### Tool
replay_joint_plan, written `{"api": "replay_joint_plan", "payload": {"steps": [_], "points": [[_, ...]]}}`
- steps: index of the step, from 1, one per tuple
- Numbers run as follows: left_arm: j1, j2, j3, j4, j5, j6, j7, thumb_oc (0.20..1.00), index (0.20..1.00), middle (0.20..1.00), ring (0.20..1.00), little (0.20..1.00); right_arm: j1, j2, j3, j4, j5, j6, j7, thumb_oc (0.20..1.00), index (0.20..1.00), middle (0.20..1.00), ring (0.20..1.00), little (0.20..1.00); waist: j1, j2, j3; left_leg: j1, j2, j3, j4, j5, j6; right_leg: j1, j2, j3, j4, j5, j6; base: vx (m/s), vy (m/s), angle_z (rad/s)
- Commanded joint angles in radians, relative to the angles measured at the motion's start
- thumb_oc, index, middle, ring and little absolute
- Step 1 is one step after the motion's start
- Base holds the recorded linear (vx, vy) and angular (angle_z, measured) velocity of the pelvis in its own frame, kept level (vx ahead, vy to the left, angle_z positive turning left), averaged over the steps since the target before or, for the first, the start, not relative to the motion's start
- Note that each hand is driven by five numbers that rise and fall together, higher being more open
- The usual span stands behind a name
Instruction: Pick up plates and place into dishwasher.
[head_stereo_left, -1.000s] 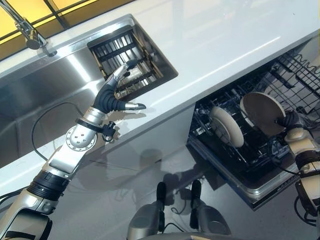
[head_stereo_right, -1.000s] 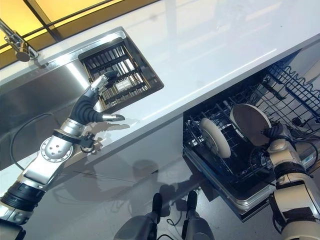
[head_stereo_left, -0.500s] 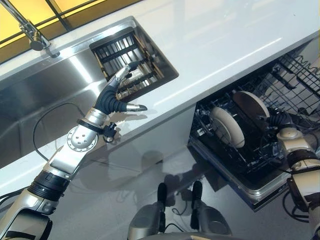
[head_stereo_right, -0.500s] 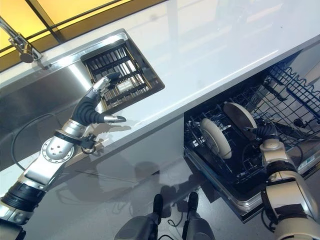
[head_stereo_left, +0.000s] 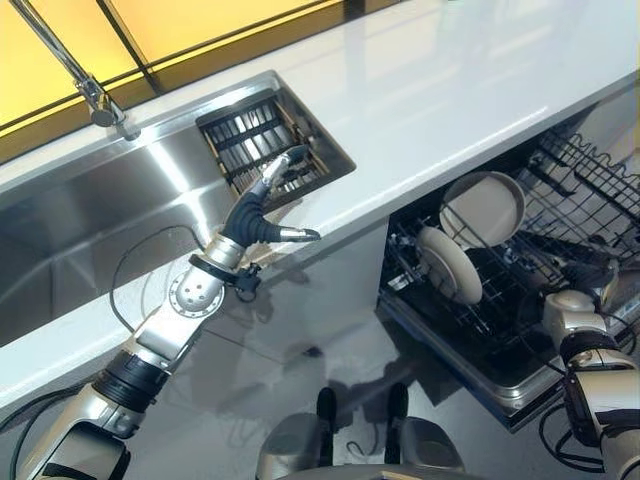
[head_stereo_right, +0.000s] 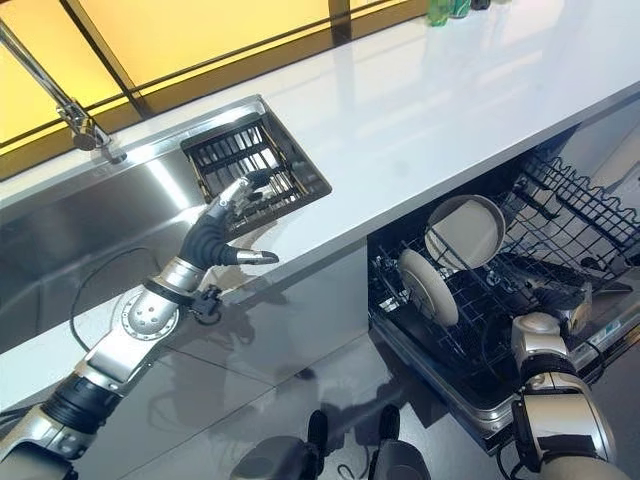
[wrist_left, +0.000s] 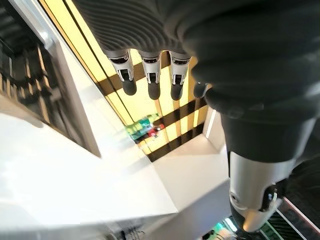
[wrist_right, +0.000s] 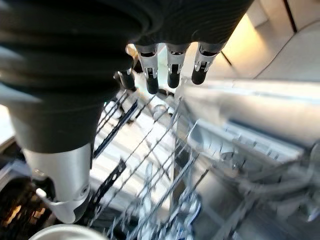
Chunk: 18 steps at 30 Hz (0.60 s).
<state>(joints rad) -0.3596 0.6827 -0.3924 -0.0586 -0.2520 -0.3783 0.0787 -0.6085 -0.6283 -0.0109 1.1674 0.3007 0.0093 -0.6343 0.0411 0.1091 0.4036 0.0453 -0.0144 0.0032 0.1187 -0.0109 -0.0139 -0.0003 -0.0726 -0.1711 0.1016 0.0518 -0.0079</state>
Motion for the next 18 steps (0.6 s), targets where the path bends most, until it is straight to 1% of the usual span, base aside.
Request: {"api": "replay_joint_plan", "payload": {"steps": [1,3,5,7,9,11,13,14,18], "points": [[-0.001,-0.014,-0.007,-0.04,-0.003,-0.044,0.015,1.0,1.0,1.0,1.0,1.0,-0.007,-0.053,-0.005,-0.021,0.004,-0.061,-0.027,1.0,1.0,1.0,1.0,1.0,0.019,0.002,0.026,-0.195,-0.063,0.049,0.36,-0.249,0.079,-0.117,-0.035,-0.025,0.347,-0.23,-0.022,-0.08,0.078,-0.01],[-0.008,-0.015,-0.013,-0.041,-0.004,-0.044,0.021,1.0,1.0,1.0,1.0,1.0,-0.016,-0.055,-0.005,-0.011,0.008,-0.055,-0.004,1.0,1.0,1.0,1.0,1.0,0.017,0.007,0.034,-0.22,-0.071,0.045,0.403,-0.267,0.086,-0.143,-0.041,-0.019,0.398,-0.249,-0.028,-0.06,0.069,0.05],[-0.007,-0.013,-0.012,-0.038,-0.004,-0.054,0.031,1.0,1.0,1.0,1.0,1.0,-0.028,-0.055,0.002,-0.003,0.02,-0.043,0.011,1.0,1.0,1.0,1.0,1.0,0.015,0.014,0.043,-0.236,-0.072,0.044,0.421,-0.272,0.091,-0.173,-0.046,-0.014,0.445,-0.266,-0.032,-0.07,0.066,0.02],[-0.015,-0.014,-0.013,-0.036,-0.002,-0.061,0.039,1.0,1.0,1.0,1.0,1.0,-0.033,-0.052,0.006,0.021,0.032,-0.044,0.058,1.0,1.0,1.0,1.0,1.0,0.016,0.018,0.055,-0.262,-0.076,0.045,0.46,-0.286,0.096,-0.2,-0.053,-0.013,0.49,-0.282,-0.038,-0.08,0.039,-0.03],[-0.017,-0.018,-0.011,-0.043,0.0,-0.055,0.043,1.0,1.0,1.0,1.0,1.0,-0.042,-0.05,0.017,0.036,0.05,-0.03,0.095,1.0,1.0,1.0,1.0,1.0,0.016,0.021,0.062,-0.276,-0.075,0.049,0.489,-0.298,0.103,-0.223,-0.061,-0.011,0.532,-0.297,-0.044,-0.05,0.016,-0.03],[-0.018,-0.017,-0.008,-0.044,0.001,-0.055,0.043,1.0,1.0,1.0,1.0,1.0,-0.047,-0.049,0.023,0.051,0.065,-0.023,0.149,1.0,1.0,1.0,1.0,1.0,0.017,0.021,0.069,-0.297,-0.074,0.054,0.523,-0.309,0.104,-0.243,-0.066,-0.012,0.566,-0.309,-0.047,-0.04,-0.001,-0.01],[-0.021,-0.019,-0.007,-0.042,0.006,-0.05,0.042,1.0,1.0,1.0,1.0,1.0,-0.059,-0.045,0.039,0.064,0.094,-0.002,0.211,1.0,1.0,1.0,1.0,1.0,0.02,0.022,0.077,-0.317,-0.076,0.054,0.553,-0.319,0.107,-0.262,-0.07,-0.011,0.596,-0.321,-0.054,-0.04,-0.015,0.03],[-0.023,-0.02,-0.008,-0.043,0.01,-0.047,0.045,1.0,1.0,1.0,1.0,1.0,-0.063,-0.042,0.049,0.078,0.113,0.007,0.259,1.0,1.0,1.0,1.0,1.0,0.022,0.022,0.083,-0.329,-0.076,0.051,0.574,-0.323,0.109,-0.276,-0.074,-0.009,0.622,-0.327,-0.057,-0.02,-0.02,0.04],[-0.033,-0.009,-0.003,-0.053,0.007,-0.041,0.048,1.0,1.0,1.0,1.0,1.0,-0.074,-0.039,0.074,0.112,0.209,0.037,0.406,1.0,1.0,1.0,1.0,1.0,0.026,0.022,0.091,-0.355,-0.077,0.052,0.604,-0.331,0.112,-0.306,-0.082,-0.005,0.659,-0.34,-0.062,-0.01,-0.01,0.02]]}}
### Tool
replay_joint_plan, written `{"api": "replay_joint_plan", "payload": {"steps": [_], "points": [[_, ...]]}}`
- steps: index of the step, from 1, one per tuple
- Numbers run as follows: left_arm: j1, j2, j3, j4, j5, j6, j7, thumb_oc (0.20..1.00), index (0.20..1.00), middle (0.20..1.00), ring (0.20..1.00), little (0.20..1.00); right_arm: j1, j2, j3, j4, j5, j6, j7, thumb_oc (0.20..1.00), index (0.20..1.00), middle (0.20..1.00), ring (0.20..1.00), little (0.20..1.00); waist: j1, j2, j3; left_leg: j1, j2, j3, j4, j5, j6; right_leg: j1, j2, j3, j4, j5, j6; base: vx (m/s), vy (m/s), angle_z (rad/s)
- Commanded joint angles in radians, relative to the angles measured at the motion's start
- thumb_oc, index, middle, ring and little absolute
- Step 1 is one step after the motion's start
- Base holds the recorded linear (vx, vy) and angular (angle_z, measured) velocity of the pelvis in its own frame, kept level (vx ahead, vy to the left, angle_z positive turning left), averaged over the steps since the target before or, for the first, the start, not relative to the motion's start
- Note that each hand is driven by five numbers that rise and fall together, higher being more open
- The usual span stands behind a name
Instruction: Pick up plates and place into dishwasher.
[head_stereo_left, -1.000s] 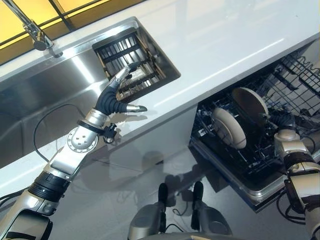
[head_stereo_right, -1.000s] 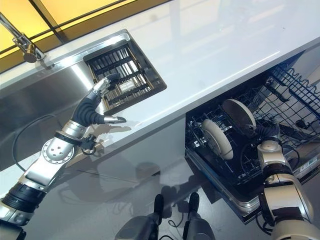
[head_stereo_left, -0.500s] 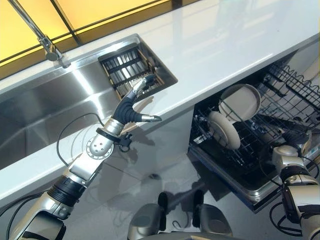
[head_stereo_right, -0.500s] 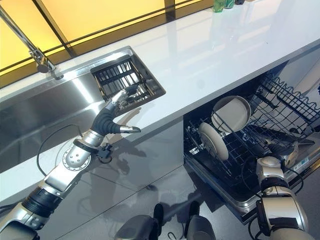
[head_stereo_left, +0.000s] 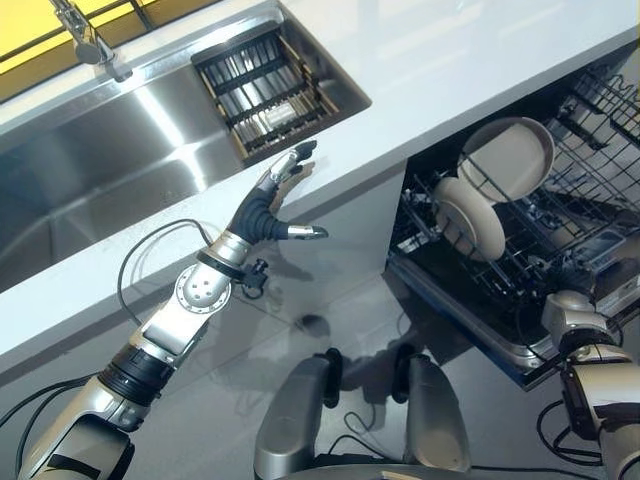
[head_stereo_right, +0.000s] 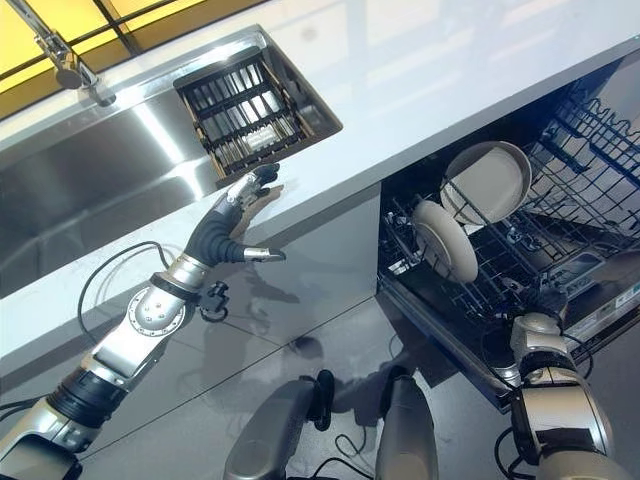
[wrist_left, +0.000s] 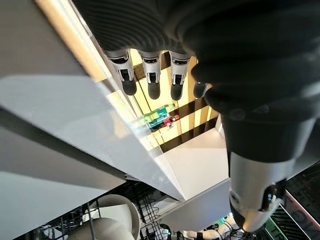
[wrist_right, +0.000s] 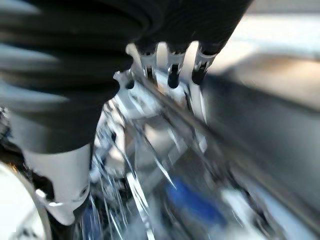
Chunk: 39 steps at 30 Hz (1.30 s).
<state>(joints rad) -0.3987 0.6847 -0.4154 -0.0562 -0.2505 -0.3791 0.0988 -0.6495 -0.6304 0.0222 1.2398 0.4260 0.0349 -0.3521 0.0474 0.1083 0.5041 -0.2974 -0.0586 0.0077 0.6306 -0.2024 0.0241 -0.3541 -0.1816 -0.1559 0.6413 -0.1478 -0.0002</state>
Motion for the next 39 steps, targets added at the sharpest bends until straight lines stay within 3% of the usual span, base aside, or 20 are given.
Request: {"api": "replay_joint_plan", "payload": {"steps": [1,4,8,13,19,29,39], "points": [[0.004,-0.009,0.025,-0.065,0.005,-0.032,0.027,1.0,1.0,1.0,1.0,1.0,-0.034,-0.031,0.043,0.049,0.11,0.011,0.169,1.0,1.0,1.0,1.0,1.0,0.023,0.024,-0.004,-0.015,-0.035,0.046,0.109,-0.151,0.075,0.043,0.027,-0.018,0.139,-0.153,-0.071,-0.01,-0.019,-0.03],[-0.003,-0.006,0.031,-0.07,-0.001,-0.028,0.016,1.0,1.0,1.0,1.0,1.0,-0.046,-0.02,0.049,0.062,0.182,-0.005,0.276,1.0,1.0,1.0,1.0,1.0,0.028,0.025,0.0,-0.027,-0.038,0.04,0.115,-0.144,0.076,0.031,0.027,-0.017,0.152,-0.152,-0.076,-0.01,-0.046,-0.02],[-0.01,0.008,0.041,-0.082,-0.019,-0.007,-0.018,1.0,1.0,1.0,1.0,1.0,-0.074,-0.019,0.063,0.061,0.216,-0.079,0.388,1.0,1.0,1.0,1.0,1.0,0.039,0.023,0.006,-0.044,-0.04,0.031,0.139,-0.152,0.077,0.014,0.027,-0.018,0.182,-0.165,-0.078,0.0,-0.051,0.01],[-0.017,0.027,0.054,-0.086,-0.04,0.01,-0.048,1.0,1.0,1.0,1.0,1.0,-0.145,-0.034,0.088,0.026,0.222,-0.112,0.437,1.0,1.0,1.0,1.0,1.0,0.051,0.01,0.006,-0.075,-0.041,0.024,0.155,-0.15,0.08,-0.015,0.034,-0.021,0.205,-0.169,-0.079,-0.02,-0.071,-0.05],[-0.049,0.061,0.061,-0.079,-0.066,0.015,-0.066,1.0,1.0,1.0,1.0,1.0,-0.294,-0.074,0.133,-0.013,0.29,-0.082,0.48,1.0,1.0,1.0,1.0,1.0,0.073,-0.004,0.004,-0.133,-0.045,0.016,0.187,-0.145,0.082,-0.069,0.036,-0.026,0.24,-0.174,-0.08,-0.02,-0.068,-0.05],[-0.063,0.124,0.08,-0.065,-0.109,0.012,-0.084,1.0,1.0,1.0,1.0,1.0,-0.479,-0.12,0.194,0.007,0.376,-0.008,0.507,1.0,1.0,1.0,1.0,1.0,0.112,0.001,-0.009,-0.185,-0.058,-0.001,0.209,-0.137,0.083,-0.114,0.026,-0.037,0.271,-0.185,-0.083,0.03,-0.04,-0.01],[-0.049,0.168,0.107,-0.059,-0.159,0.003,-0.095,1.0,1.0,1.0,1.0,1.0,-0.597,-0.154,0.215,0.021,0.487,-0.011,0.507,1.0,1.0,1.0,1.0,1.0,0.138,0.012,-0.021,-0.249,-0.074,-0.012,0.24,-0.133,0.09,-0.179,0.022,-0.045,0.316,-0.2,-0.091,0.01,-0.005,0.08]]}}
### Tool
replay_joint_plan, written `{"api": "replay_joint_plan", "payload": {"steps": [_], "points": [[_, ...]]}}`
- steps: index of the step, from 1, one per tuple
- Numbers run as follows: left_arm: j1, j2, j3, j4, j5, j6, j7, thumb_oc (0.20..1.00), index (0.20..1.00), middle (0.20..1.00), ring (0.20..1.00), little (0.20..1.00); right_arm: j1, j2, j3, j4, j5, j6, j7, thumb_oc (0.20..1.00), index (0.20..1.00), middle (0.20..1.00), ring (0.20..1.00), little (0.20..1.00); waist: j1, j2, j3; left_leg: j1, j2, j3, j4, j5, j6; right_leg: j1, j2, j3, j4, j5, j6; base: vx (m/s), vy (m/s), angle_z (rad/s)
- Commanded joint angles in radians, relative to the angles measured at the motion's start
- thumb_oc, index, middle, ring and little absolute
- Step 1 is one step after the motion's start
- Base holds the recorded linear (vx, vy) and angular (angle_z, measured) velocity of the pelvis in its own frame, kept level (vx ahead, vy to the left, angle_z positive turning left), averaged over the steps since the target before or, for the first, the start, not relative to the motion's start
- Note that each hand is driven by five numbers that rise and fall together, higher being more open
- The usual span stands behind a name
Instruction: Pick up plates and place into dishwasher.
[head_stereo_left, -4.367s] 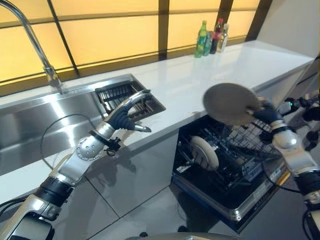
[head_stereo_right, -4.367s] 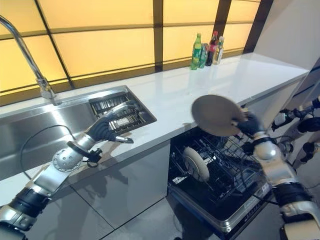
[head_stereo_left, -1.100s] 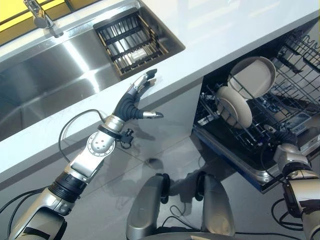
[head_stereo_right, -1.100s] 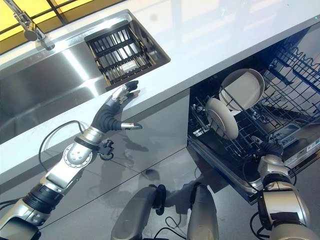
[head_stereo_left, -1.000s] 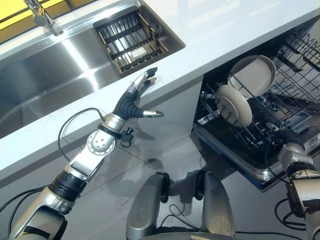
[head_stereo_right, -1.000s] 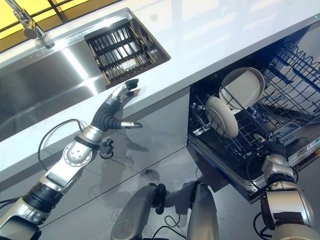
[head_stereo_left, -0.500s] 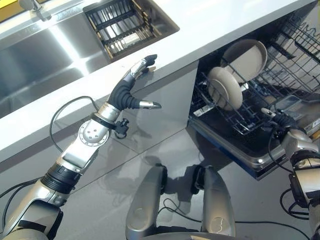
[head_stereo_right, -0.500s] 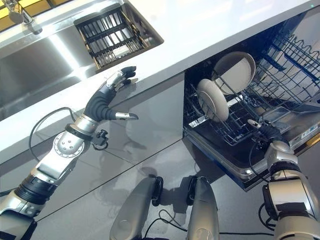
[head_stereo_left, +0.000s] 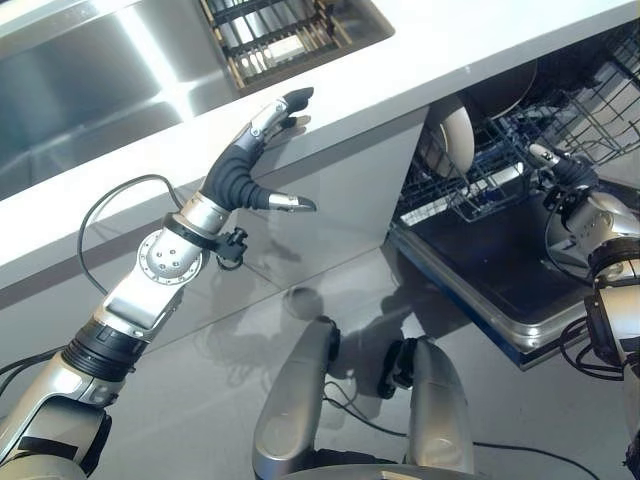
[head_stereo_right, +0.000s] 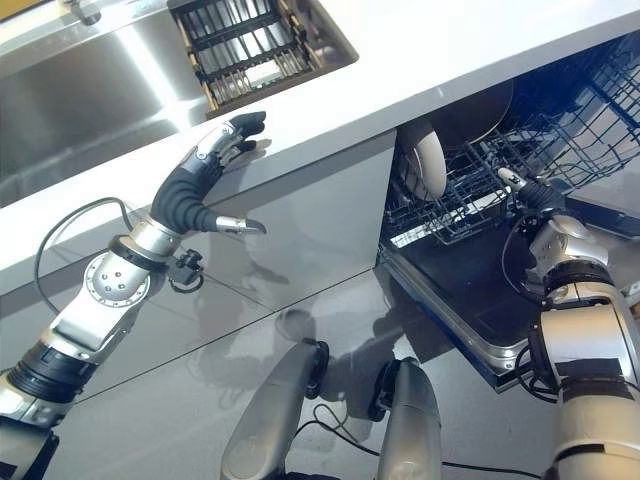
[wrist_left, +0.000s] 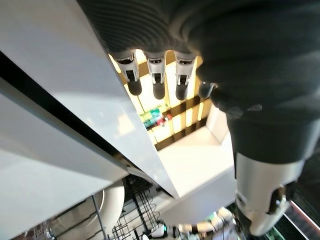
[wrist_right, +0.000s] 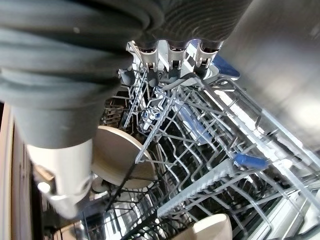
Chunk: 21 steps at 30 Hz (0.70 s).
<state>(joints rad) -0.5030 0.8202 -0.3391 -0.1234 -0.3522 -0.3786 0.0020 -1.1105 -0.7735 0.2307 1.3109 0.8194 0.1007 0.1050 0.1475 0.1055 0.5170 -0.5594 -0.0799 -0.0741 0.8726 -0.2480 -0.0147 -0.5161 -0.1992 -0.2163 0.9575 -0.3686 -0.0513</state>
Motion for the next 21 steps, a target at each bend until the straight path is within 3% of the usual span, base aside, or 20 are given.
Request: {"api": "replay_joint_plan", "payload": {"steps": [1,7,11,18,21], "points": [[0.057,0.033,0.032,0.006,-0.06,0.002,0.001,1.0,1.0,1.0,1.0,1.0,-0.137,-0.014,0.005,-0.051,0.102,-0.077,0.052,1.0,1.0,1.0,1.0,1.0,0.039,0.014,-0.036,0.01,-0.053,0.069,0.0,-0.088,0.129,-0.019,0.039,0.016,0.002,0.02,-0.04,0.01,0.003,0.06],[0.085,0.044,0.052,-0.002,-0.063,-0.029,-0.014,1.0,1.0,1.0,1.0,1.0,-0.142,-0.04,-0.016,-0.059,0.172,-0.096,0.066,1.0,1.0,1.0,1.0,1.0,0.045,0.006,-0.049,-0.002,-0.05,0.072,0.013,-0.097,0.133,-0.028,0.039,0.014,0.006,0.019,-0.038,0.01,0.006,0.06],[0.097,0.039,0.052,0.001,-0.057,-0.055,-0.033,1.0,1.0,1.0,1.0,1.0,-0.118,-0.051,-0.027,-0.057,0.121,-0.123,0.003,1.0,1.0,1.0,1.0,1.0,0.043,-0.004,-0.063,0.001,-0.043,0.083,0.027,-0.11,0.137,-0.025,0.039,0.014,0.003,0.021,-0.038,0.0,0.053,0.0],[0.092,0.022,0.042,-0.007,-0.042,-0.07,-0.019,1.0,1.0,1.0,1.0,1.0,-0.005,-0.093,-0.07,-0.093,-0.052,-0.19,-0.2,1.0,1.0,1.0,1.0,1.0,0.011,-0.029,-0.074,0.006,-0.027,0.107,0.057,-0.141,0.145,-0.026,0.051,0.033,0.006,0.021,-0.038,-0.04,0.083,0.0],[0.091,-0.004,0.024,0.002,-0.011,-0.082,0.009,1.0,1.0,1.0,1.0,1.0,0.113,-0.1,-0.155,-0.14,-0.124,-0.296,-0.413,1.0,1.0,1.0,1.0,1.0,-0.031,-0.045,-0.076,0.013,-0.015,0.128,0.088,-0.177,0.147,-0.023,0.069,0.057,0.008,0.017,-0.032,-0.04,0.109,-0.07]]}}
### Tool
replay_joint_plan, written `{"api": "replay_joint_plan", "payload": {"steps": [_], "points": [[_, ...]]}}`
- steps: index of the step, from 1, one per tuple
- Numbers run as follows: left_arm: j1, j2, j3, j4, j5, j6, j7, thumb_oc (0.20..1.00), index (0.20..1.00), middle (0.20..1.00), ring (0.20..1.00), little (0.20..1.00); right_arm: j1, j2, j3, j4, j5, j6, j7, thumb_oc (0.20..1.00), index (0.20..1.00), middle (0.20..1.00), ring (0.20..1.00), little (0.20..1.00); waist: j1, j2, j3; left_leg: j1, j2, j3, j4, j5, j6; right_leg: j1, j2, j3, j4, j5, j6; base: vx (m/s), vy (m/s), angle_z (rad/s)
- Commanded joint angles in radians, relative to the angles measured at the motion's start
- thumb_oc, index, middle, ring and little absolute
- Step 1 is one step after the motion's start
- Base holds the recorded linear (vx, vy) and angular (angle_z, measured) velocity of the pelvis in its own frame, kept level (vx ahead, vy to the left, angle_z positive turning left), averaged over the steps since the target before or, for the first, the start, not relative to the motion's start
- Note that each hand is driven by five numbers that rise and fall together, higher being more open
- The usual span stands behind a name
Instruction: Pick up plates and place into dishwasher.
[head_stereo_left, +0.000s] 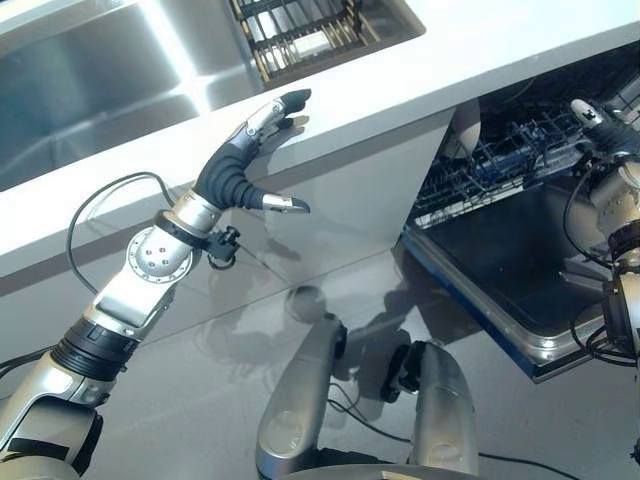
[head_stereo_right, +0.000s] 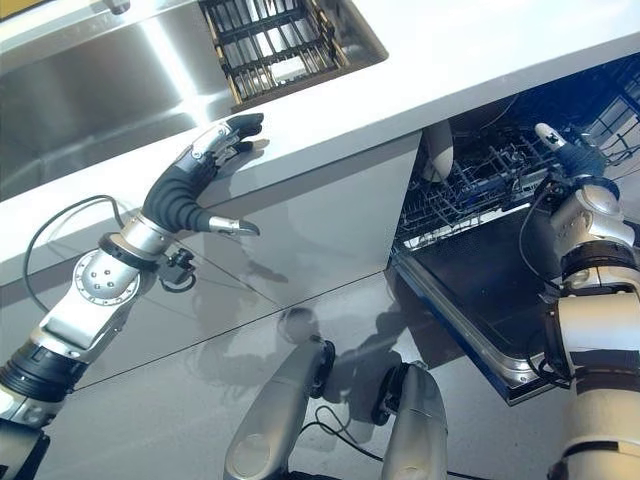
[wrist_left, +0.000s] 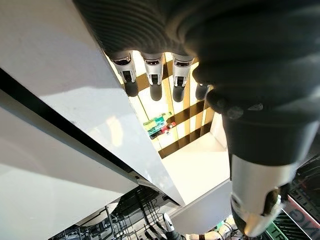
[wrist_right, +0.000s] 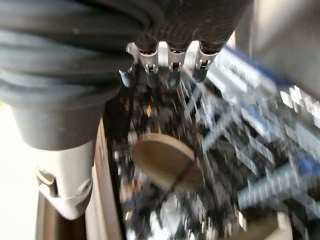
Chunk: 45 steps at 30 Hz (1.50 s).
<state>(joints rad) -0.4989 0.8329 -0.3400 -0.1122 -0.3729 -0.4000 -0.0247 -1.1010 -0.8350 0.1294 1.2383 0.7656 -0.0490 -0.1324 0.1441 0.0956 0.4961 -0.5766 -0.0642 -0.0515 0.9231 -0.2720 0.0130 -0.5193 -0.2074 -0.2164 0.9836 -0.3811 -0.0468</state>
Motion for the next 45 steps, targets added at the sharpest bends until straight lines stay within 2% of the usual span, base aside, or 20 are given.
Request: {"api": "replay_joint_plan", "payload": {"steps": [1,3,6,9,12,16,18,20,22,23,24,27,28,29,30,31,32,35,39,45], "points": [[0.087,-0.026,0.016,-0.005,0.023,-0.065,0.051,1.0,1.0,1.0,1.0,1.0,0.133,-0.034,-0.078,-0.087,-0.105,-0.16,-0.249,1.0,1.0,1.0,1.0,1.0,-0.039,-0.037,-0.054,0.032,-0.029,0.11,0.049,-0.161,0.119,-0.019,0.082,0.064,-0.016,0.029,-0.036,-0.02,0.1,-0.12],[0.085,-0.045,0.004,-0.005,0.04,-0.064,0.078,1.0,1.0,1.0,1.0,1.0,0.195,-0.014,-0.117,-0.12,-0.187,-0.206,-0.381,1.0,1.0,1.0,1.0,1.0,-0.059,-0.039,-0.053,0.036,-0.024,0.119,0.067,-0.178,0.124,-0.017,0.091,0.078,-0.017,0.029,-0.037,-0.02,0.108,-0.19],[0.083,-0.071,-0.015,-0.012,0.069,-0.058,0.118,1.0,1.0,1.0,1.0,1.0,0.269,0.015,-0.168,-0.18,-0.284,-0.227,-0.59,1.0,1.0,1.0,1.0,1.0,-0.08,-0.04,-0.056,0.04,-0.019,0.132,0.084,-0.196,0.127,-0.012,0.099,0.094,-0.018,0.027,-0.035,-0.02,0.085,-0.2],[0.083,-0.103,-0.038,-0.001,0.096,-0.066,0.155,1.0,1.0,1.0,1.0,1.0,0.348,0.059,-0.249,-0.165,-0.272,-0.266,-0.688,1.0,1.0,1.0,1.0,1.0,-0.106,-0.035,-0.054,0.044,-0.014,0.144,0.11,-0.22,0.128,-0.005,0.106,0.112,-0.015,0.02,-0.032,0.01,0.072,-0.22],[0.068,-0.122,-0.065,0.007,0.114,-0.061,0.175,1.0,1.0,1.0,1.0,1.0,0.389,0.092,-0.294,-0.11,-0.201,-0.274,-0.685,1.0,1.0,1.0,1.0,1.0,-0.115,-0.028,-0.053,0.049,-0.015,0.148,0.117,-0.228,0.131,-0.001,0.114,0.123,-0.014,0.016,-0.032,0.0,0.038,-0.14],[0.047,-0.122,-0.084,0.008,0.115,-0.058,0.192,1.0,1.0,1.0,1.0,1.0,0.417,0.106,-0.321,-0.033,-0.066,-0.251,-0.622,1.0,1.0,1.0,1.0,1.0,-0.12,-0.02,-0.053,0.048,-0.014,0.153,0.11,-0.225,0.132,-0.007,0.12,0.126,-0.013,0.013,-0.033,-0.02,0.008,-0.03],[0.029,-0.118,-0.094,0.012,0.11,-0.053,0.201,1.0,1.0,1.0,1.0,1.0,0.429,0.122,-0.32,0.005,0.006,-0.21,-0.557,1.0,1.0,1.0,1.0,1.0,-0.121,-0.016,-0.051,0.047,-0.016,0.153,0.106,-0.223,0.135,-0.01,0.121,0.124,-0.014,0.012,-0.035,-0.02,-0.009,0.0],[0.016,-0.121,-0.101,0.012,0.113,-0.046,0.203,1.0,1.0,1.0,1.0,1.0,0.43,0.139,-0.304,0.037,0.093,-0.164,-0.437,1.0,1.0,1.0,1.0,1.0,-0.119,-0.013,-0.048,0.045,-0.019,0.151,0.106,-0.22,0.135,-0.014,0.123,0.123,-0.011,0.012,-0.039,-0.04,-0.022,-0.05],[0.004,-0.126,-0.099,0.013,0.108,-0.036,0.191,1.0,1.0,1.0,1.0,1.0,0.421,0.154,-0.278,0.066,0.14,-0.077,-0.299,1.0,1.0,1.0,1.0,1.0,-0.112,-0.01,-0.046,0.04,-0.024,0.145,0.104,-0.213,0.134,-0.02,0.124,0.118,-0.005,0.008,-0.045,-0.02,-0.022,0.0],[-0.005,-0.126,-0.101,0.012,0.106,-0.033,0.183,1.0,1.0,1.0,1.0,1.0,0.412,0.162,-0.248,0.086,0.2,-0.005,-0.185,1.0,1.0,1.0,1.0,1.0,-0.106,-0.009,-0.046,0.036,-0.026,0.143,0.1,-0.208,0.133,-0.024,0.123,0.113,-0.002,0.006,-0.049,-0.05,-0.044,-0.01],[-0.007,-0.126,-0.1,0.011,0.104,-0.031,0.178,1.0,1.0,1.0,1.0,1.0,0.409,0.165,-0.236,0.099,0.212,0.035,-0.129,1.0,1.0,1.0,1.0,1.0,-0.104,-0.008,-0.046,0.034,-0.027,0.141,0.098,-0.205,0.133,-0.027,0.123,0.111,-0.001,0.004,-0.051,-0.05,-0.054,-0.02],[-0.017,-0.123,-0.092,0.0,0.091,-0.018,0.149,1.0,1.0,1.0,1.0,1.0,0.395,0.186,-0.165,0.123,0.327,0.119,0.133,1.0,1.0,1.0,1.0,1.0,-0.089,-0.01,-0.046,0.034,-0.031,0.134,0.082,-0.19,0.13,-0.03,0.12,0.097,0.001,0.004,-0.057,-0.03,-0.055,0.01],[-0.016,-0.124,-0.09,-0.003,0.09,-0.016,0.146,1.0,1.0,1.0,1.0,1.0,0.393,0.188,-0.159,0.125,0.333,0.123,0.159,1.0,1.0,1.0,1.0,1.0,-0.089,-0.01,-0.046,0.034,-0.032,0.134,0.081,-0.189,0.129,-0.03,0.12,0.095,0.002,0.004,-0.058,-0.01,-0.056,0.03],[-0.015,-0.118,-0.083,-0.008,0.086,-0.015,0.131,1.0,1.0,1.0,1.0,1.0,0.386,0.199,-0.123,0.103,0.389,0.119,0.301,1.0,1.0,1.0,1.0,1.0,-0.081,-0.012,-0.046,0.035,-0.032,0.13,0.074,-0.182,0.126,-0.031,0.117,0.089,0.003,0.005,-0.058,0.0,-0.052,0.02],[-0.01,-0.116,-0.073,-0.004,0.083,-0.021,0.118,1.0,1.0,1.0,1.0,1.0,0.381,0.207,-0.104,0.079,0.424,0.118,0.377,1.0,1.0,1.0,1.0,1.0,-0.078,-0.014,-0.046,0.035,-0.032,0.128,0.069,-0.178,0.125,-0.031,0.115,0.084,0.006,0.003,-0.058,0.0,-0.047,0.01],[-0.008,-0.115,-0.071,-0.003,0.082,-0.023,0.115,1.0,1.0,1.0,1.0,1.0,0.38,0.209,-0.101,0.077,0.425,0.118,0.391,1.0,1.0,1.0,1.0,1.0,-0.079,-0.014,-0.046,0.036,-0.033,0.127,0.068,-0.177,0.125,-0.031,0.115,0.084,0.007,0.003,-0.058,0.0,-0.036,0.0],[0.0,-0.109,-0.051,0.01,0.074,-0.039,0.091,1.0,1.0,1.0,1.0,1.0,0.379,0.221,-0.089,0.037,0.471,0.101,0.532,1.0,1.0,1.0,1.0,1.0,-0.075,-0.016,-0.047,0.037,-0.03,0.127,0.064,-0.174,0.124,-0.032,0.113,0.08,0.009,0.004,-0.056,0.0,0.0,0.0],[0.027,-0.1,-0.015,0.026,0.066,-0.065,0.049,1.0,1.0,1.0,1.0,1.0,0.39,0.252,-0.073,-0.096,0.538,0.05,0.693,1.0,1.0,1.0,1.0,1.0,-0.071,-0.022,-0.05,0.041,-0.027,0.125,0.058,-0.172,0.121,-0.032,0.107,0.074,0.015,0.002,-0.05,0.02,-0.032,-0.09],[0.058,-0.095,0.016,0.033,0.062,-0.086,0.01,1.0,1.0,1.0,1.0,1.0,0.402,0.275,-0.05,-0.292,0.552,-0.001,0.756,1.0,1.0,1.0,1.0,1.0,-0.069,-0.032,-0.053,0.039,-0.026,0.118,0.068,-0.173,0.114,-0.032,0.098,0.07,0.024,0.002,-0.042,0.02,-0.043,-0.22],[0.097,-0.091,0.047,0.02,0.042,-0.091,-0.045,1.0,1.0,1.0,1.0,1.0,0.388,0.271,-0.032,-0.551,0.568,-0.025,0.729,1.0,1.0,1.0,1.0,1.0,-0.061,-0.046,-0.06,0.046,-0.03,0.102,0.081,-0.177,0.105,-0.016,0.087,0.062,0.032,0.0,-0.034,0.04,-0.037,-0.26]]}}
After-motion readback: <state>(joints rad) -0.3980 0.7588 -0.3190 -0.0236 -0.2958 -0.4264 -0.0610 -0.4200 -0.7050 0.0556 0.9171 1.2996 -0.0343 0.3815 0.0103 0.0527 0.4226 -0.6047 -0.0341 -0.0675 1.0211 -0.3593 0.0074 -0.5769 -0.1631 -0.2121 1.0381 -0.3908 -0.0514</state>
